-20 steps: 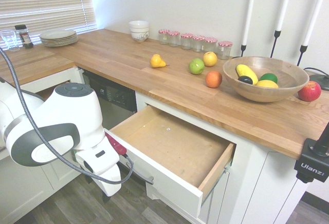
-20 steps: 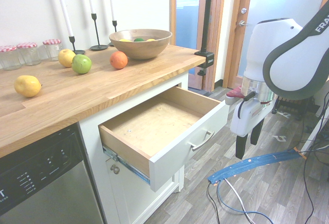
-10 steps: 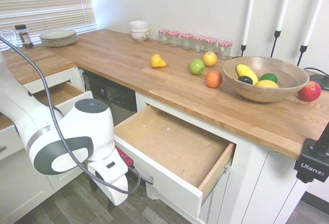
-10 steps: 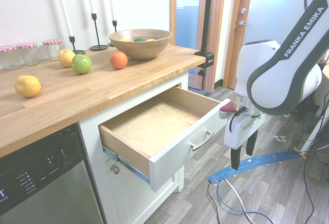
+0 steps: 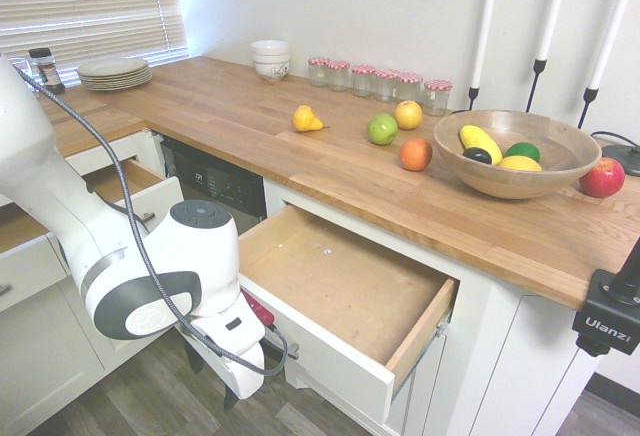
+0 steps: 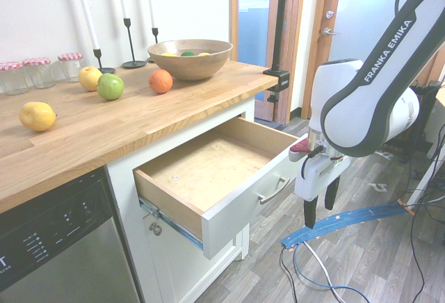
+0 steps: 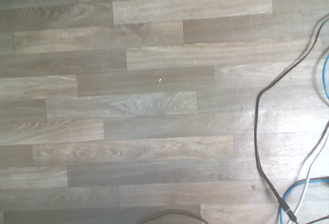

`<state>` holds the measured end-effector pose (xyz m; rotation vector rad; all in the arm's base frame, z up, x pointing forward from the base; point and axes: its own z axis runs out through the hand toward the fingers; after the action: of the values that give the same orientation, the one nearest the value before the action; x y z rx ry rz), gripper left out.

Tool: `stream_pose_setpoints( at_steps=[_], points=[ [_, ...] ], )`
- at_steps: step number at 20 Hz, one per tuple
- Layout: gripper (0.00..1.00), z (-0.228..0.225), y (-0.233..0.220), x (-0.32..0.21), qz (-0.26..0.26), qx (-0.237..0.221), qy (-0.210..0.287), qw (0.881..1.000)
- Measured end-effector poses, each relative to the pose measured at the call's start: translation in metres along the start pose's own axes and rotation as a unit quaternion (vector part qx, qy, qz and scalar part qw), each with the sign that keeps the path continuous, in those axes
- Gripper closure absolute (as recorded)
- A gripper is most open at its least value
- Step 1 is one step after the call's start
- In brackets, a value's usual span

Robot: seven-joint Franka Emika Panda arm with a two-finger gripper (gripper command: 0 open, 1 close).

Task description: Close the drawer

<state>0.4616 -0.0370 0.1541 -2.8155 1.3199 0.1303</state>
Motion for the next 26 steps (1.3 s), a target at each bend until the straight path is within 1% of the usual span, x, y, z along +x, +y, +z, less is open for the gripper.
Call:
stream_pose_setpoints(
  at_steps=[2, 3, 26],
  points=[
    [0.0, -0.002, -0.001, 0.003, 0.0, 0.003, 0.001, 1.0],
    [1.0, -0.001, -0.001, 0.004, 0.0, 0.003, 0.001, 1.0],
    [1.0, 0.008, -0.02, 0.02, -0.009, 0.003, 0.006, 1.0]
  ],
)
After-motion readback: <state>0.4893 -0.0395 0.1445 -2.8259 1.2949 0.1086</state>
